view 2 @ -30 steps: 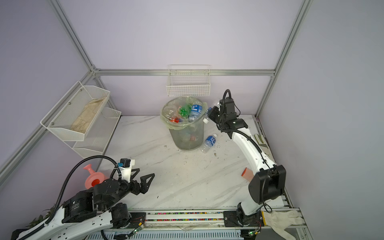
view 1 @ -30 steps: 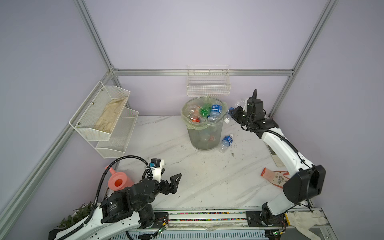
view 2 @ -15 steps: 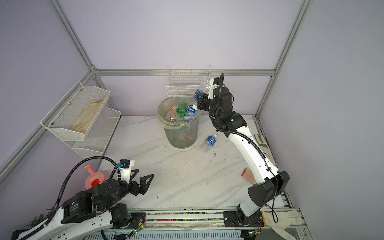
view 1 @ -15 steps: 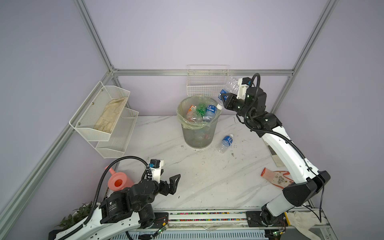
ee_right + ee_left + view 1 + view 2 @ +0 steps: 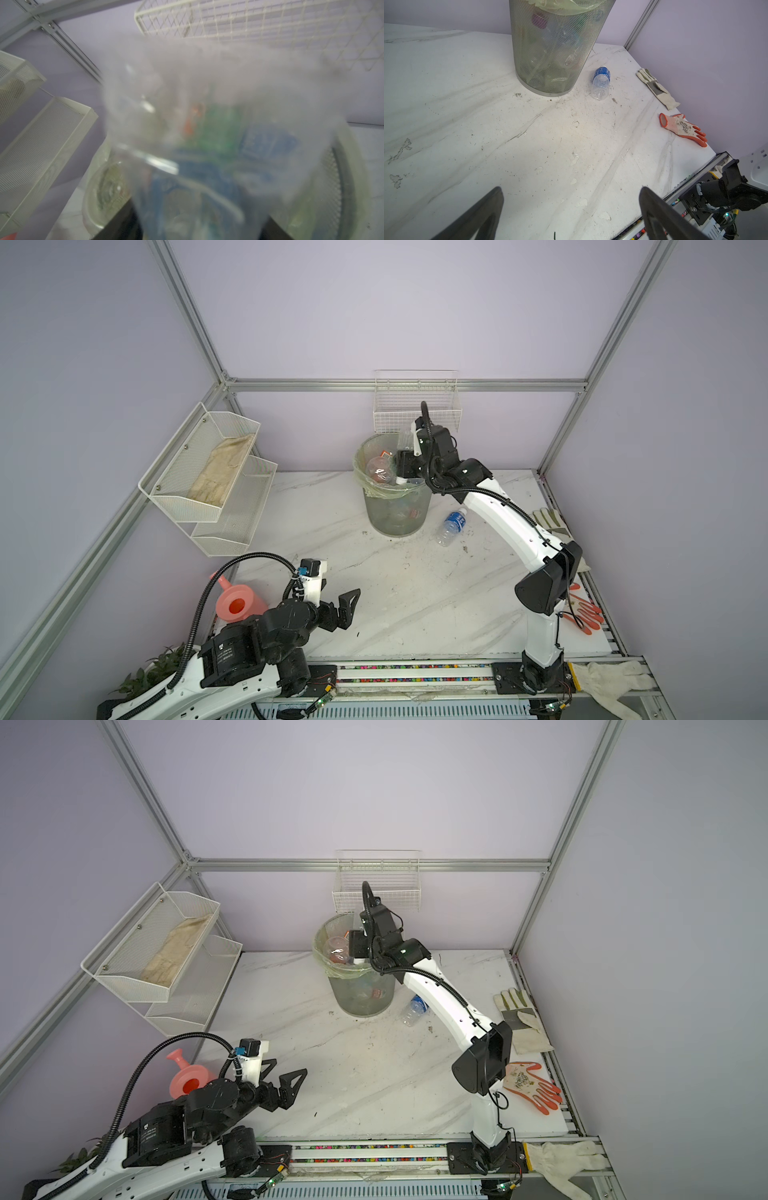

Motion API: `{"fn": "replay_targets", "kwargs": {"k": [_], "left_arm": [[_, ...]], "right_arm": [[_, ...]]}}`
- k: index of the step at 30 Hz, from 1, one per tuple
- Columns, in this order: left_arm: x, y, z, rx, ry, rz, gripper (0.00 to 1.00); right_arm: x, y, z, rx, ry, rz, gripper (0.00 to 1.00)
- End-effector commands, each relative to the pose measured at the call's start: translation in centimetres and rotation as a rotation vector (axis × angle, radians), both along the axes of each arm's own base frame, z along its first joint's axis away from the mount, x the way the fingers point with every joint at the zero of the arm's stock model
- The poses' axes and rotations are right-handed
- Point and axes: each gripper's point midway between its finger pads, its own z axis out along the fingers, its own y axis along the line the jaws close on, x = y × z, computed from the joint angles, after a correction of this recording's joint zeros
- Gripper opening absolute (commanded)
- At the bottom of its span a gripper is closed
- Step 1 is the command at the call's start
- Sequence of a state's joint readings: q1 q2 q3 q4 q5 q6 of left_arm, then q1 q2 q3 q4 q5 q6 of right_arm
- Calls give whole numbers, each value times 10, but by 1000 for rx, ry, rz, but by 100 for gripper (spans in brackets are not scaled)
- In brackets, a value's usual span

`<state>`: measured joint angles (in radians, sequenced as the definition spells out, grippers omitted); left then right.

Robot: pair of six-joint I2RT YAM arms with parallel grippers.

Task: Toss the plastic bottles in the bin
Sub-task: 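Lift the blue-label bottle with the right gripper over the wastebasket, then open the right gripper to drop the blue-label bottle into the wastebasket, then lower the right gripper to the upright blue-label bottle beside the wastebasket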

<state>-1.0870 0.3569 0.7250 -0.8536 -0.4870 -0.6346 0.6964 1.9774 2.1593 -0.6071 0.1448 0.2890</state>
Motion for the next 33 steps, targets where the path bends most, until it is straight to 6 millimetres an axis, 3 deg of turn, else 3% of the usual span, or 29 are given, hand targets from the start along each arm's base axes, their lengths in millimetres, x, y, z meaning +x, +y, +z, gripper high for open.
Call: {"fn": "replay_targets", "kwargs": {"k": [1,13,20,23,27,29,31,33], "left_arm": [[-2,7,24,-66,-55,7,100],[-1,6,31,-80,-58,8,100],[-1,4,31,-84,-49,4,100],[-1,4,30,-92,-45,8,100],[-2,5,27,-99,-40,8,100],[-3,5,26,-99,-39,5,100],[-3,4,25,-97,-38,2,100],[-3,4,24,-93,-39,3,100]], "right_arm": [[-15,-16,32,-53,-56,-36,97],[-24,-32,82,22,-158,-76,97],[-1,-24,90,57,-157,-99,97],[13,-26,70,34,-114,-118,97],[17,-29,7,-73,-5,-137,97],[13,-32,-11,-89,21,-140,97],[8,-36,-6,-73,5,-140,97],[4,-43,27,-39,-51,-156,96]]}}
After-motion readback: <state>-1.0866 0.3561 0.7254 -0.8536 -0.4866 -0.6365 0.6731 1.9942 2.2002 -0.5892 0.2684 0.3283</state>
